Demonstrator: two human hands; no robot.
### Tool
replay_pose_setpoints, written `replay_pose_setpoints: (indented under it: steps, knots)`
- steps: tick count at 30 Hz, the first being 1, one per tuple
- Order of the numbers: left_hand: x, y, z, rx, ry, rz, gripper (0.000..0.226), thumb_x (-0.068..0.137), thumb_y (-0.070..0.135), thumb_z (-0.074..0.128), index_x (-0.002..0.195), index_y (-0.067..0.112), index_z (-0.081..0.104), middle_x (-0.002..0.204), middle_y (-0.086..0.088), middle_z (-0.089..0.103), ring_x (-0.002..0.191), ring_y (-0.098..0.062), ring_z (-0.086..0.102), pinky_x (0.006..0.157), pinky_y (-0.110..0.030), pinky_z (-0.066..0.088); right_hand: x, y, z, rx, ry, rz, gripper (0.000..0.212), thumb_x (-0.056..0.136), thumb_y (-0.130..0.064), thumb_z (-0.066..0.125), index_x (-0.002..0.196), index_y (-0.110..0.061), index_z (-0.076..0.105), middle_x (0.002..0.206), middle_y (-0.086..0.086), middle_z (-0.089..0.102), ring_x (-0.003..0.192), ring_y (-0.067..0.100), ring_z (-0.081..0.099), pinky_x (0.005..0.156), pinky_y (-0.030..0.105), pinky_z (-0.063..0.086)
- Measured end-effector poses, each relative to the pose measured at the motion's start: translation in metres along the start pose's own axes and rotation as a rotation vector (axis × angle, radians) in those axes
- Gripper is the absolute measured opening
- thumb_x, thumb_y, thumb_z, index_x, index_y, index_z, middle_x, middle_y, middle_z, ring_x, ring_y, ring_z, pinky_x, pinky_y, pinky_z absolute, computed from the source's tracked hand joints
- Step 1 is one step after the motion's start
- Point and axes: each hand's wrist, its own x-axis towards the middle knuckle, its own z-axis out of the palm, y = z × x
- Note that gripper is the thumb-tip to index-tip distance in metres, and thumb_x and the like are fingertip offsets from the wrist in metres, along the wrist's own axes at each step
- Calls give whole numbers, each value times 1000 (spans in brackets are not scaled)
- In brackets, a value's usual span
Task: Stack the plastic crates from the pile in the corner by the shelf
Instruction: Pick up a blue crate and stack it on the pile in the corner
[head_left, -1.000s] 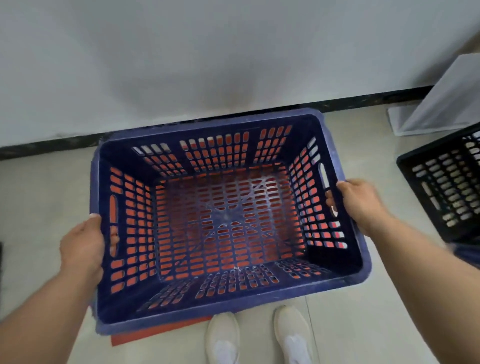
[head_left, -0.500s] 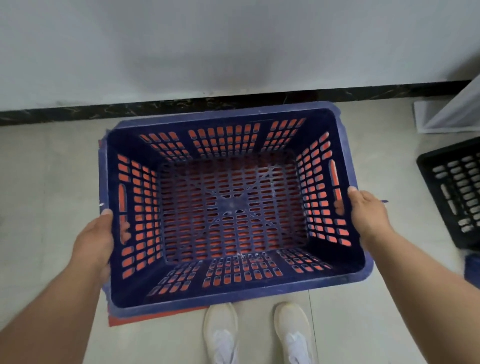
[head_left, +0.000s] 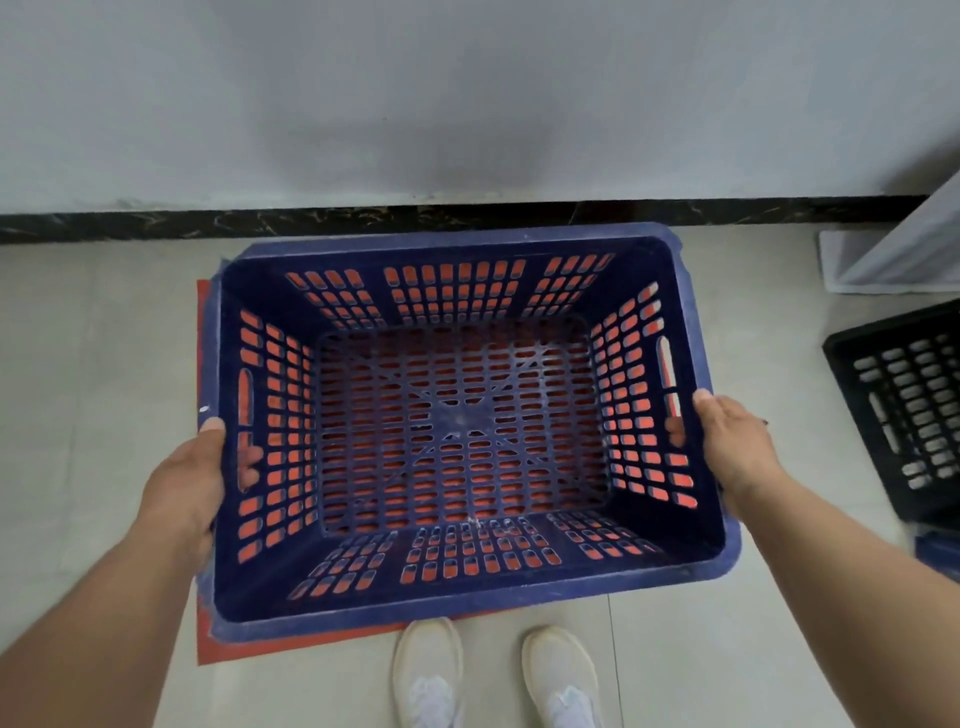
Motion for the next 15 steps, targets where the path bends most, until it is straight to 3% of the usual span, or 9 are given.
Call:
replay_pose_setpoints:
  steps: [9, 15]
  knots:
    - [-14, 0, -27, -114, 35, -14, 42, 93, 45, 53, 100, 7, 69, 89, -14, 70, 73, -28, 63, 75, -44, 56, -20, -30, -9, 22, 21, -34, 33, 98, -28, 43, 91, -2, 63, 79, 14, 63, 72, 30, 59, 69, 38, 51]
    - [-47, -4, -73, -210, 21, -58, 25, 89, 21, 58, 102, 2, 69, 85, -19, 68, 69, -30, 61, 70, -44, 57, -53, -80, -23, -55, -23, -127, 36, 98, -29, 43, 95, 1, 63, 83, 18, 66, 73, 32, 61, 75, 45, 53]
